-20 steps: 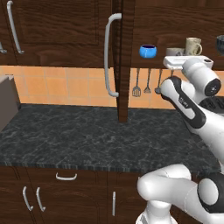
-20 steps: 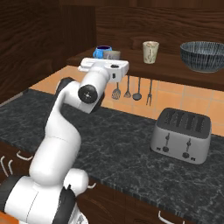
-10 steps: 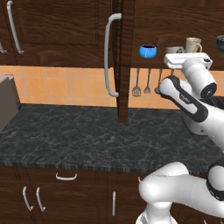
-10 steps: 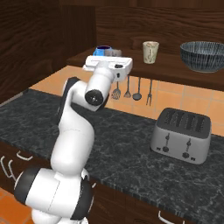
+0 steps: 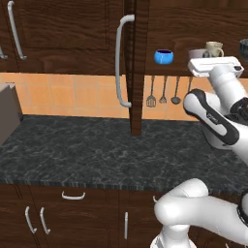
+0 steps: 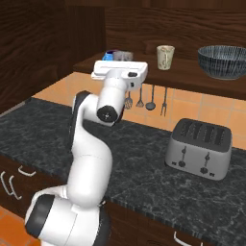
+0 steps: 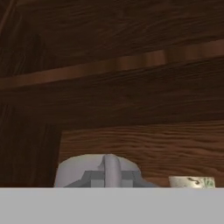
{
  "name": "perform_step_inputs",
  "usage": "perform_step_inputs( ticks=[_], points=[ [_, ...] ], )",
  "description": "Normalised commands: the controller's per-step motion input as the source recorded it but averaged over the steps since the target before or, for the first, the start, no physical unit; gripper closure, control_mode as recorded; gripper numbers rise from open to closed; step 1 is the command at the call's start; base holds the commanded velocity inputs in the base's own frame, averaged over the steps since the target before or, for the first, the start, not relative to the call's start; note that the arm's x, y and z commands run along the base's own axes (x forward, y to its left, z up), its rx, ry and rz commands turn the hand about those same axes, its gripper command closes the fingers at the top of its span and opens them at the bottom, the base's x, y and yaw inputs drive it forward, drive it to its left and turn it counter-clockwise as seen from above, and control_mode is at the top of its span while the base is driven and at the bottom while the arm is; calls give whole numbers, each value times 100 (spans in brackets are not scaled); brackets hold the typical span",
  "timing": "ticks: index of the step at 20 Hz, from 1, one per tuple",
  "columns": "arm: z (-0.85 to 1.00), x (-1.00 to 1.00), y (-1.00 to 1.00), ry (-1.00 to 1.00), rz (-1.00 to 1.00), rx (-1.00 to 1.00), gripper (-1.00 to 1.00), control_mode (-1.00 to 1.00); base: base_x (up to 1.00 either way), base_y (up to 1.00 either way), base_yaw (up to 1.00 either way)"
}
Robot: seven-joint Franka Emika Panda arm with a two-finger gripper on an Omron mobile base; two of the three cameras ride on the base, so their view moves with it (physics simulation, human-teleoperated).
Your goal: Gather all objects into one cabinet and sort the glasses and bowls to opposite sides.
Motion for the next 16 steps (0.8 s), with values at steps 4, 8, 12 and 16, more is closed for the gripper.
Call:
perform_step_inputs(
  ticks=[4,8,12,16],
  points=[
    [13,-18,-5,-7,1,0,100,-100,0,0,0],
    [-2,86,0,4,0,3,100,-100,0,0,0],
    [-4,97,11,7,0,0,100,-100,0,0,0],
    [-31,84,7,1,0,0,100,-100,0,0,0]
  ],
)
